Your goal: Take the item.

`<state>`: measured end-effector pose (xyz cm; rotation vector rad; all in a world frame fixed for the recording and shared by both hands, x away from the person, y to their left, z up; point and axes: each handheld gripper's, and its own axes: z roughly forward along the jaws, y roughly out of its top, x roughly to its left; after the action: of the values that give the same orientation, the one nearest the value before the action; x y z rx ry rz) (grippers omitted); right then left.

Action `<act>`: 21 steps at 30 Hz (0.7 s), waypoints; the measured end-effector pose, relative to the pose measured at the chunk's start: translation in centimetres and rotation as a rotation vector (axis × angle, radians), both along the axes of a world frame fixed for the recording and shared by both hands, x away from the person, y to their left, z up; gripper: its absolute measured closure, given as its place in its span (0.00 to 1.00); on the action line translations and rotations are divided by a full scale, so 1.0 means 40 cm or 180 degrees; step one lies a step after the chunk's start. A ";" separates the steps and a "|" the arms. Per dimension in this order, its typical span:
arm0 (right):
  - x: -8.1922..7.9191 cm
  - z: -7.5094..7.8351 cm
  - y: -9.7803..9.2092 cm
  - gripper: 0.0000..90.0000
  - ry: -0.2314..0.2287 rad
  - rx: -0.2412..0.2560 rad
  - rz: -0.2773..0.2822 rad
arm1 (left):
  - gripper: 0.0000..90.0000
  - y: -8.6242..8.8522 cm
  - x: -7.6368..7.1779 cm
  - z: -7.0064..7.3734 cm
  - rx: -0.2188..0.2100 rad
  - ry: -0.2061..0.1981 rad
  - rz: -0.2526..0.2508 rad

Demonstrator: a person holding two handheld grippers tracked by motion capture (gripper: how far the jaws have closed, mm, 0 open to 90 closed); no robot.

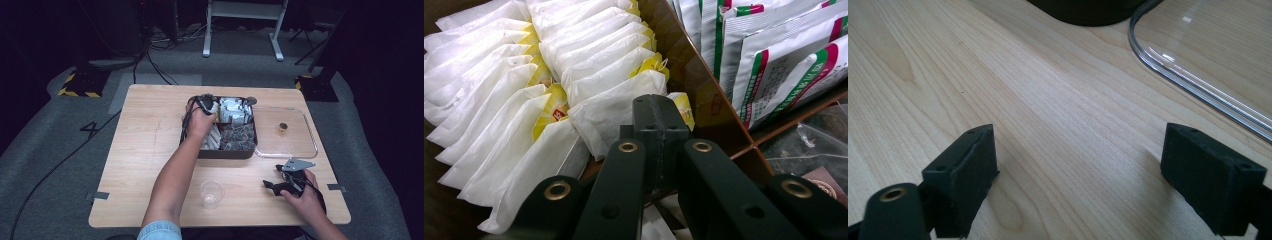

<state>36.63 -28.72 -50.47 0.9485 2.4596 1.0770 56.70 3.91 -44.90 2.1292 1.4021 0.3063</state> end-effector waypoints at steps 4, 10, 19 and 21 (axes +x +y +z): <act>0.000 0.000 0.000 0.17 0.0002 0.0003 0.0000 | 1.00 0.002 -0.003 0.010 -0.0010 -0.0066 0.0003; 0.000 0.000 0.000 0.17 -0.0004 -0.0002 0.0000 | 1.00 0.013 -0.011 0.043 -0.0041 -0.0185 -0.0059; 0.000 0.000 0.000 0.17 -0.0003 0.0000 -0.0001 | 1.00 0.038 -0.019 0.088 -0.0142 -0.0296 -0.0211; 0.000 0.000 0.000 0.17 -0.0003 -0.0001 -0.0001 | 1.00 0.051 -0.021 0.102 -0.0147 -0.0334 -0.0217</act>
<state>36.62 -28.72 -50.47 0.9481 2.4586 1.0767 55.86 5.94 -40.81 2.0872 1.2625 0.3504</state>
